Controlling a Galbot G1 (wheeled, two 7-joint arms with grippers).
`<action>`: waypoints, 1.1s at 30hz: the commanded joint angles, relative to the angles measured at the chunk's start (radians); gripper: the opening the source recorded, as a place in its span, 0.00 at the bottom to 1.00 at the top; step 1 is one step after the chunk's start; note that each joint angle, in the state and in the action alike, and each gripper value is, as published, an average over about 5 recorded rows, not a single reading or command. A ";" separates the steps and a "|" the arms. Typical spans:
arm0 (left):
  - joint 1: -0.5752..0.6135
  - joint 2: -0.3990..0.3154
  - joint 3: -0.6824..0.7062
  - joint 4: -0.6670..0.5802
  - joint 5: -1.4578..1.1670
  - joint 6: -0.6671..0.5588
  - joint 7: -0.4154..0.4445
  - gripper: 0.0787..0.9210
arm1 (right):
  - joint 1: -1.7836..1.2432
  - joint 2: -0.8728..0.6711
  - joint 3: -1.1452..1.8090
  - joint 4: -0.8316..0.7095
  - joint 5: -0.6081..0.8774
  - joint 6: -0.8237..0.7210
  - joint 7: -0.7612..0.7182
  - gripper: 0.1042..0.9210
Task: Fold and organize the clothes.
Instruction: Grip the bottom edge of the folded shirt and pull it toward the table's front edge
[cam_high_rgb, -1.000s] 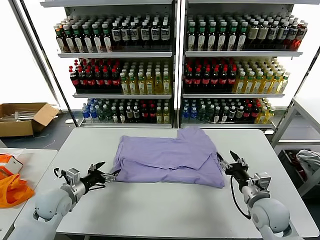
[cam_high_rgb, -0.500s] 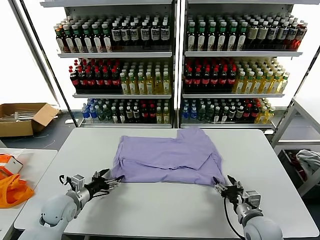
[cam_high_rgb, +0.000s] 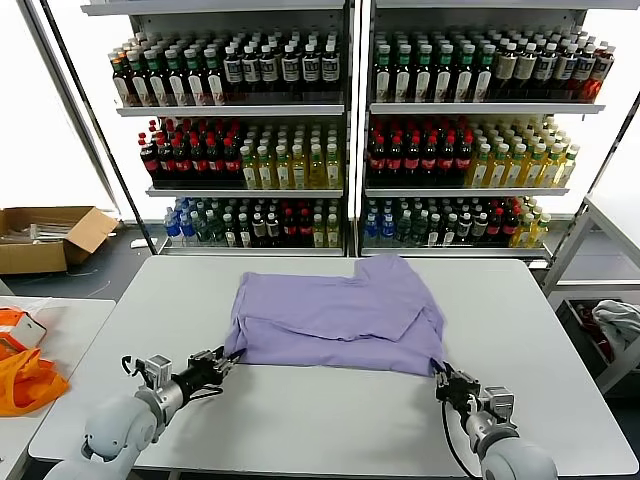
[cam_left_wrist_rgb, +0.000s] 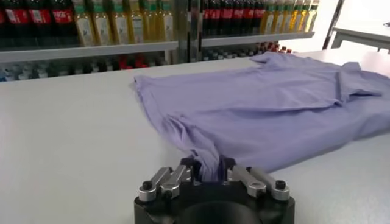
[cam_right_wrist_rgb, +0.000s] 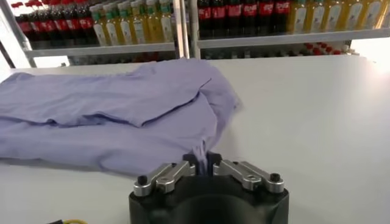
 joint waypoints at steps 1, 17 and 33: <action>0.092 -0.005 -0.046 -0.084 0.005 0.010 -0.010 0.14 | -0.054 -0.014 0.008 0.071 0.007 0.011 -0.009 0.03; 0.641 -0.115 -0.314 -0.438 0.079 0.044 -0.036 0.02 | -0.477 -0.060 0.076 0.365 -0.116 0.002 -0.017 0.03; 0.704 -0.123 -0.395 -0.473 0.088 0.049 -0.054 0.15 | -0.500 -0.070 0.079 0.416 -0.178 -0.014 -0.025 0.04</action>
